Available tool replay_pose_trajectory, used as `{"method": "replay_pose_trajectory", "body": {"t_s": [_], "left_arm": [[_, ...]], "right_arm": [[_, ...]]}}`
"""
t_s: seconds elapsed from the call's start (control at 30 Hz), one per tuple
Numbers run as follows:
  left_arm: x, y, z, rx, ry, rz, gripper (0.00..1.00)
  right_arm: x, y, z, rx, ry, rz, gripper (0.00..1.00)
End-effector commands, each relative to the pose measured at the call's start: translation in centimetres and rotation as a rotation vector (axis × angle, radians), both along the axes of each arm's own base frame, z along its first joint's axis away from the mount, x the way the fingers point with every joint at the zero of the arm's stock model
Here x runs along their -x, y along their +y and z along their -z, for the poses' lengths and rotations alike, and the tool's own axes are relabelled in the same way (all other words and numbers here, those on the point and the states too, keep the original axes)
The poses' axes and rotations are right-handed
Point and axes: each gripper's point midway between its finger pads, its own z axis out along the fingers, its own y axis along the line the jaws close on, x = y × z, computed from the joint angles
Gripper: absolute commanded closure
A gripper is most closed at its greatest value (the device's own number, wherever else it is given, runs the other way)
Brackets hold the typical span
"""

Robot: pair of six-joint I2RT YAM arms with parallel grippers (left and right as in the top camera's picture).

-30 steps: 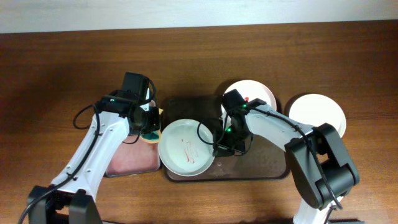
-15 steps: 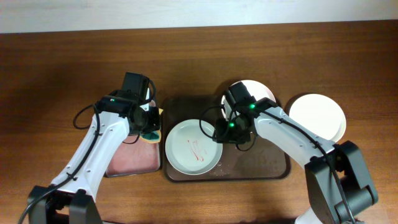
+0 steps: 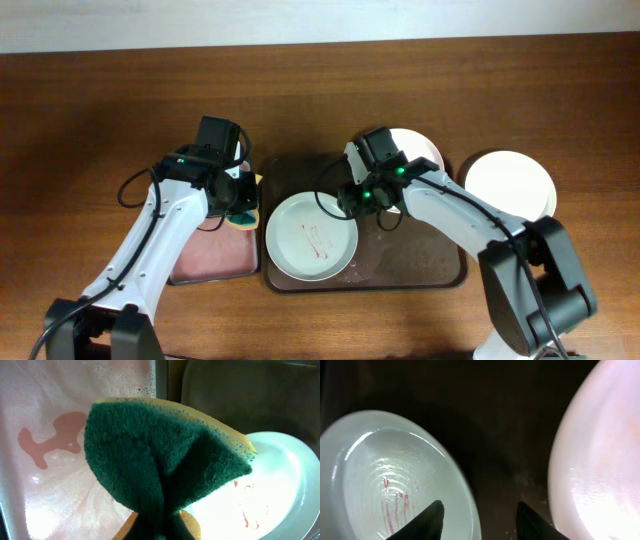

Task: Clean dirty plates on tray and stack at the side
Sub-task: 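Scrub the pale green plate with the sponge in the left gripper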

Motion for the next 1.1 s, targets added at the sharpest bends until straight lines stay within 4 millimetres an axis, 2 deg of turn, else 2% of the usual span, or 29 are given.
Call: {"method": "replay_pose_trajectory", "body": {"t_s": [0.0,0.03,0.07,0.1,0.17,0.33,0.37,0.5,0.53,0.6,0.77,0.8,0.87,0.93,1.07], "left_arm": [[0.1,0.3,0.1,-0.007,0.002,0.008,1.00],[0.1,0.3,0.1,-0.007,0.002,0.008,1.00],[0.1,0.3,0.1,-0.007,0.002,0.008,1.00],[0.1,0.3,0.1,-0.007,0.002,0.008,1.00],[0.1,0.3,0.1,-0.006,0.002,0.008,1.00],[0.1,0.2,0.1,-0.003,0.003,0.009,1.00],[0.2,0.2,0.1,-0.004,0.003,0.009,1.00],[0.1,0.2,0.1,-0.003,0.003,0.009,1.00],[0.1,0.2,0.1,-0.003,0.003,0.009,1.00],[0.1,0.2,0.1,-0.003,0.003,0.009,1.00],[0.2,0.2,0.1,-0.003,0.003,0.009,1.00],[0.1,0.2,0.1,-0.003,0.003,0.009,1.00],[0.2,0.1,0.1,0.005,0.005,0.011,1.00],[0.3,-0.5,0.1,0.040,0.012,0.020,1.00],[0.4,-0.9,0.0,0.047,0.013,0.030,1.00]], "right_arm": [[0.8,1.2,1.5,0.004,0.026,-0.046,0.60],[0.8,1.3,1.6,0.008,0.025,-0.047,0.66],[0.7,1.3,1.5,0.005,0.021,-0.046,0.79],[0.7,1.3,1.5,0.003,0.029,-0.027,0.87],[1.0,1.1,1.7,-0.003,0.067,0.033,0.96],[3.4,-0.2,2.5,0.031,0.233,0.198,0.96],[4.6,-0.8,2.7,0.057,0.295,0.240,0.96],[7.4,-2.0,2.9,0.118,0.406,0.248,0.96],[7.7,-1.8,2.9,0.108,0.421,0.244,0.86],[7.6,-1.6,2.8,0.091,0.426,0.242,0.77],[5.6,-0.5,2.3,0.040,0.350,0.236,0.73],[5.2,-0.3,2.3,0.030,0.336,0.235,0.76],[4.9,-0.2,2.2,0.022,0.325,0.235,0.96],[5.2,-0.4,2.3,0.034,0.338,0.242,0.96],[5.1,-0.8,2.4,0.039,0.370,0.378,0.96]]}}
